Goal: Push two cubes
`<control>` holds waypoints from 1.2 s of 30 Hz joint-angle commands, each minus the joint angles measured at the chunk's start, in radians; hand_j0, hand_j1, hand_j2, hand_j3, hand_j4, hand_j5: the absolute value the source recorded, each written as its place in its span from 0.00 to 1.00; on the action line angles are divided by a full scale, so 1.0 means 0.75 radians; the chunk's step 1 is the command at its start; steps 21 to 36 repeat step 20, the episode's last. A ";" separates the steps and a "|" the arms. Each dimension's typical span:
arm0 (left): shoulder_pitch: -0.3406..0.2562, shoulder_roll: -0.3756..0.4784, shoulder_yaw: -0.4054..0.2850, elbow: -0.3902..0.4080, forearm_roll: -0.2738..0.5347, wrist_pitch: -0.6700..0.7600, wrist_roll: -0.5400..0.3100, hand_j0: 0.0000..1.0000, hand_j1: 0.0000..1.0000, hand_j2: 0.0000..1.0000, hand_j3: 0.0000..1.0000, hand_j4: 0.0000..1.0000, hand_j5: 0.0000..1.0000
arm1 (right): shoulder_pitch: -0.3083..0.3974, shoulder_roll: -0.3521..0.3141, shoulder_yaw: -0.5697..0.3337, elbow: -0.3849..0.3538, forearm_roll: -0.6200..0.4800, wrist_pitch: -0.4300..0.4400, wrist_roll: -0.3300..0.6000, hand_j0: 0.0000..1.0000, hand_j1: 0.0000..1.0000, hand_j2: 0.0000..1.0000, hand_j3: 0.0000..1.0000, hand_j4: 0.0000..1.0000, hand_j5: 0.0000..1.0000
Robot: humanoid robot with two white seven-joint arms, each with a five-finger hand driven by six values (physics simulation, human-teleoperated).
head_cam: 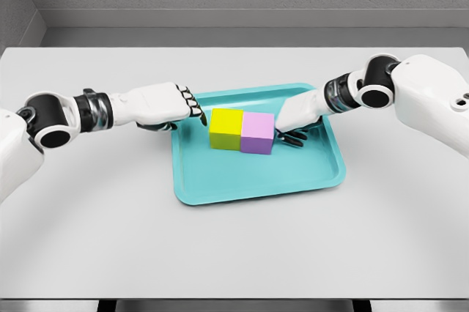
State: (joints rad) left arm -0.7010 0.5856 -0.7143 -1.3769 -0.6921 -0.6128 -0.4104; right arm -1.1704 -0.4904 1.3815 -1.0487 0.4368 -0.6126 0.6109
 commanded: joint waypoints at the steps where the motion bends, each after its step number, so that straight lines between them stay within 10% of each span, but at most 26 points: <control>1: -0.002 0.007 0.007 -0.001 0.011 0.003 0.003 0.70 0.70 0.70 0.70 0.70 0.70 | -0.002 -0.005 -0.001 0.001 -0.004 0.002 0.000 0.13 0.13 0.13 0.13 0.13 0.13; 9: 0.000 0.320 0.018 -0.119 0.154 0.003 0.017 0.73 0.73 0.73 0.73 0.73 0.73 | -0.110 -0.099 -0.011 -0.005 -0.006 0.002 0.000 0.13 0.13 0.13 0.13 0.13 0.13; 11: 0.061 0.407 0.142 -0.134 0.156 0.003 0.044 0.97 0.97 0.97 0.97 0.97 0.97 | -0.153 -0.185 -0.048 -0.013 -0.006 0.002 0.000 0.13 0.13 0.13 0.13 0.13 0.13; 13: 0.188 0.553 0.261 -0.124 0.205 0.003 0.040 1.00 1.00 1.00 1.00 1.00 1.00 | -0.155 -0.309 -0.140 -0.017 -0.006 0.002 0.000 0.21 0.21 0.21 0.21 0.21 0.21; 14: 0.211 0.559 0.288 -0.122 0.211 0.003 0.042 1.00 1.00 1.00 1.00 1.00 1.00 | -0.139 -0.410 -0.218 -0.013 -0.006 0.002 0.000 0.43 0.43 0.43 0.43 0.43 0.43; 15: 0.256 0.559 0.328 -0.117 0.213 0.003 0.048 1.00 1.00 1.00 1.00 1.00 1.00 | -0.125 -0.453 -0.314 -0.007 -0.012 0.002 0.000 1.00 1.00 1.00 1.00 1.00 1.00; 18: 0.358 0.553 0.457 -0.113 0.207 0.003 0.052 1.00 1.00 1.00 1.00 1.00 1.00 | 0.047 -0.573 -0.517 -0.003 -0.020 0.002 0.000 1.00 1.00 1.00 1.00 1.00 1.00; 36: 0.356 0.514 0.443 -0.111 0.205 0.003 0.050 1.00 1.00 1.00 1.00 1.00 1.00 | 0.051 -0.577 -0.535 0.028 -0.020 0.002 0.000 1.00 1.00 1.00 1.00 1.00 1.00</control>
